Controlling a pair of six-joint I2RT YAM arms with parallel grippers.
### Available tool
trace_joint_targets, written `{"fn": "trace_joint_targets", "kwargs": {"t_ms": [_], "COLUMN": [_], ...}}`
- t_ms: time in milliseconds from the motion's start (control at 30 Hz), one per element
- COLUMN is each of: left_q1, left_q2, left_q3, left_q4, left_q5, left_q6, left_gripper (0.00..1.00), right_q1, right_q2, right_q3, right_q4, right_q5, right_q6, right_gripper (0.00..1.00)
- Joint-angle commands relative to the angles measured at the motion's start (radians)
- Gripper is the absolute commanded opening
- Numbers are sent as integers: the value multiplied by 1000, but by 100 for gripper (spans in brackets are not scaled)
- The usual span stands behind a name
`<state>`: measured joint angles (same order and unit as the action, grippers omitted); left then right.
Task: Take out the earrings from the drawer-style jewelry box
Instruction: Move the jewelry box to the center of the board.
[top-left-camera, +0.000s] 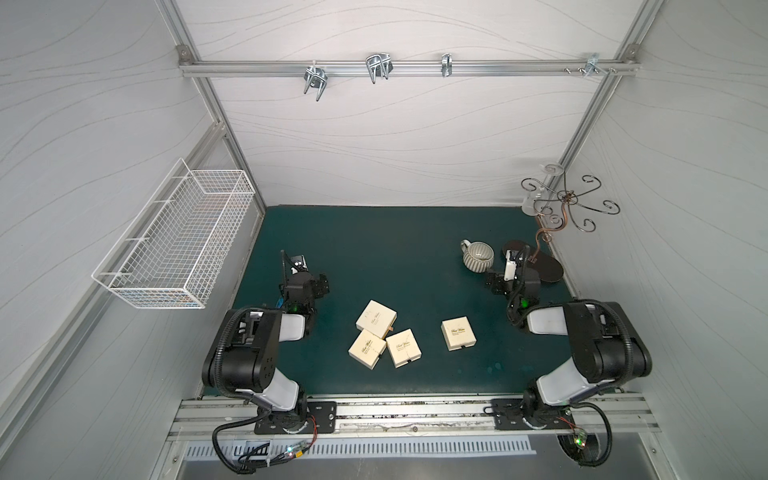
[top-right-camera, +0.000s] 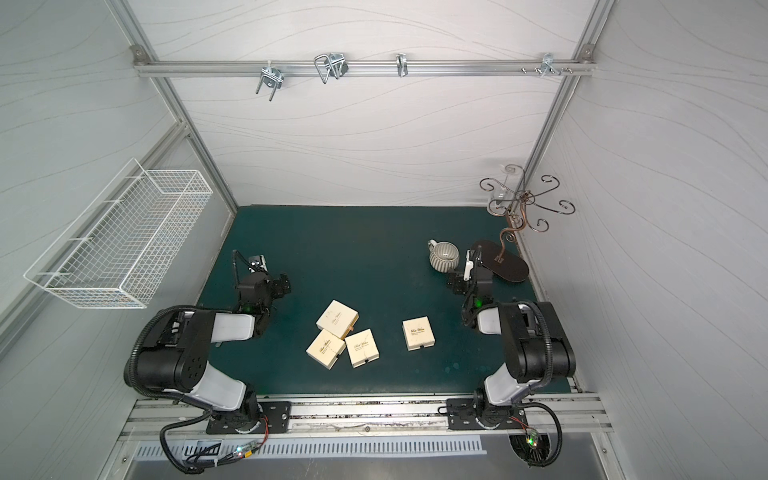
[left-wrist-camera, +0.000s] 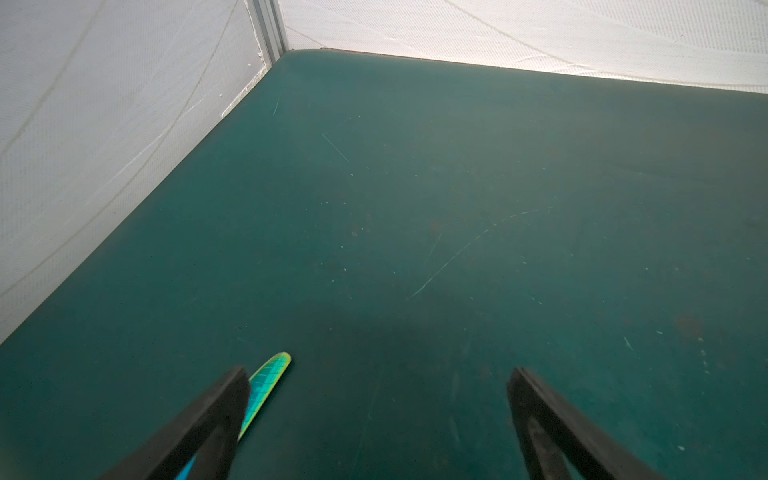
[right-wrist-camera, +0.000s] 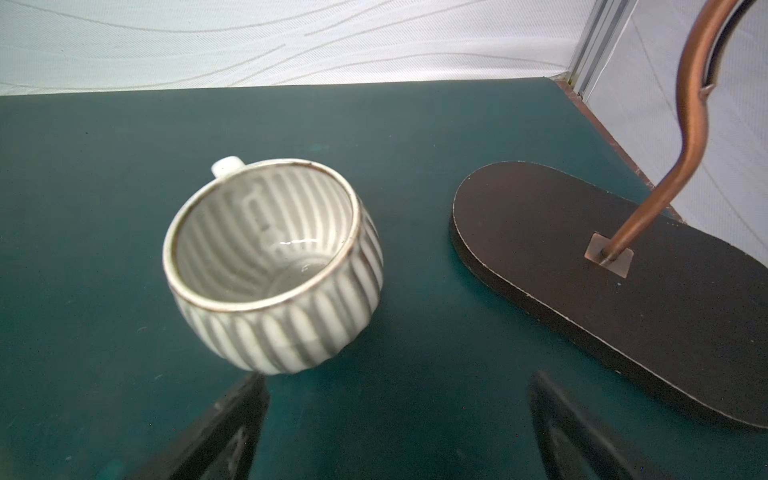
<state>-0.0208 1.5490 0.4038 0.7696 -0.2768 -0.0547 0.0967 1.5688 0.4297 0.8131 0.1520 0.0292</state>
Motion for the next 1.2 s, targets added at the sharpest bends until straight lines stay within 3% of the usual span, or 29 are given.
{"fn": "trace_joint_targets", "kwargs": {"t_ms": [0, 933, 1000, 1100, 1167], "left_q1": [-2, 22, 22, 22, 21], "left_q2": [-2, -14, -53, -112, -130], "left_q3": [18, 25, 58, 137, 199], "left_q4": [59, 33, -61, -238, -378], "left_q5": [-9, 55, 87, 112, 152], "left_q6": [14, 5, 19, 34, 31], "left_gripper": [100, 100, 100, 100, 99], "right_q1": [0, 4, 11, 1, 2], "right_q2": [6, -10, -62, -162, -199], "right_q3": [-2, 3, 35, 186, 238], "right_q4": [18, -9, -97, -495, -625], "right_q5": [-4, 5, 96, 198, 278], "right_q6": [-9, -7, 21, 124, 217], "right_gripper": [99, 99, 99, 99, 99]}}
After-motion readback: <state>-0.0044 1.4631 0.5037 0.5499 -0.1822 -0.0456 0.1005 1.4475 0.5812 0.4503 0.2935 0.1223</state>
